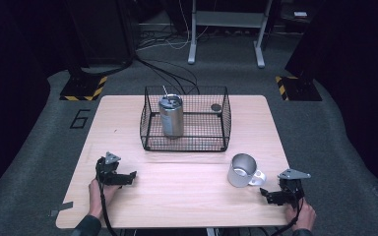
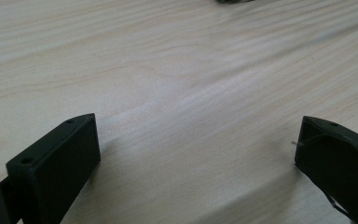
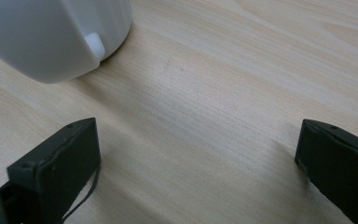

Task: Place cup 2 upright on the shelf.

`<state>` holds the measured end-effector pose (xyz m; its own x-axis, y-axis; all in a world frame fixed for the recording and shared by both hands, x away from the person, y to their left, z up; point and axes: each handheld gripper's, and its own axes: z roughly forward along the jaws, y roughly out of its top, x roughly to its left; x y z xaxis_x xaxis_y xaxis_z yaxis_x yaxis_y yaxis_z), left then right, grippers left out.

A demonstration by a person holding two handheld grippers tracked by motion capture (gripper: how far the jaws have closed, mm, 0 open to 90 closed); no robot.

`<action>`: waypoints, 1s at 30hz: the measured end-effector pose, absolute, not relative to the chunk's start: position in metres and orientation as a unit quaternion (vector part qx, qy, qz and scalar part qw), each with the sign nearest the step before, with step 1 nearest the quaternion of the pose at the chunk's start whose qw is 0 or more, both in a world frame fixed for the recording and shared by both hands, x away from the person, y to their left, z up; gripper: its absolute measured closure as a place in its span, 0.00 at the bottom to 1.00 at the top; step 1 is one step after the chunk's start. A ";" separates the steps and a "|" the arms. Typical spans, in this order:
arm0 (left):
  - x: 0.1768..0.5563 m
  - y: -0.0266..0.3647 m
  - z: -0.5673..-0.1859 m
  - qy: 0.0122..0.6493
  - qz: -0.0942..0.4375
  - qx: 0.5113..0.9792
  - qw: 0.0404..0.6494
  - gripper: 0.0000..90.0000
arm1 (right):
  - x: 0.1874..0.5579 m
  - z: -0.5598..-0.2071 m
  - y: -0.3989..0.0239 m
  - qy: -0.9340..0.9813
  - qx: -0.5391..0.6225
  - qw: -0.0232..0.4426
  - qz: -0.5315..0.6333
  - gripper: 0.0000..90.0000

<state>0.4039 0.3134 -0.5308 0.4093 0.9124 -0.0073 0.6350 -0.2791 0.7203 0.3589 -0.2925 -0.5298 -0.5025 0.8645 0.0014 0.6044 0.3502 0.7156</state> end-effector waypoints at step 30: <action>0.405 0.310 -0.531 0.499 0.217 0.772 0.329 0.01 | 0.355 -0.528 -0.298 0.782 0.494 0.210 0.317 0.00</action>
<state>0.4048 0.3102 -0.5314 0.4085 0.9127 0.0077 0.6271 -0.2868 0.7243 0.3551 -0.2976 -0.5280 -0.4231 0.9060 -0.0146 0.6399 0.3102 0.7031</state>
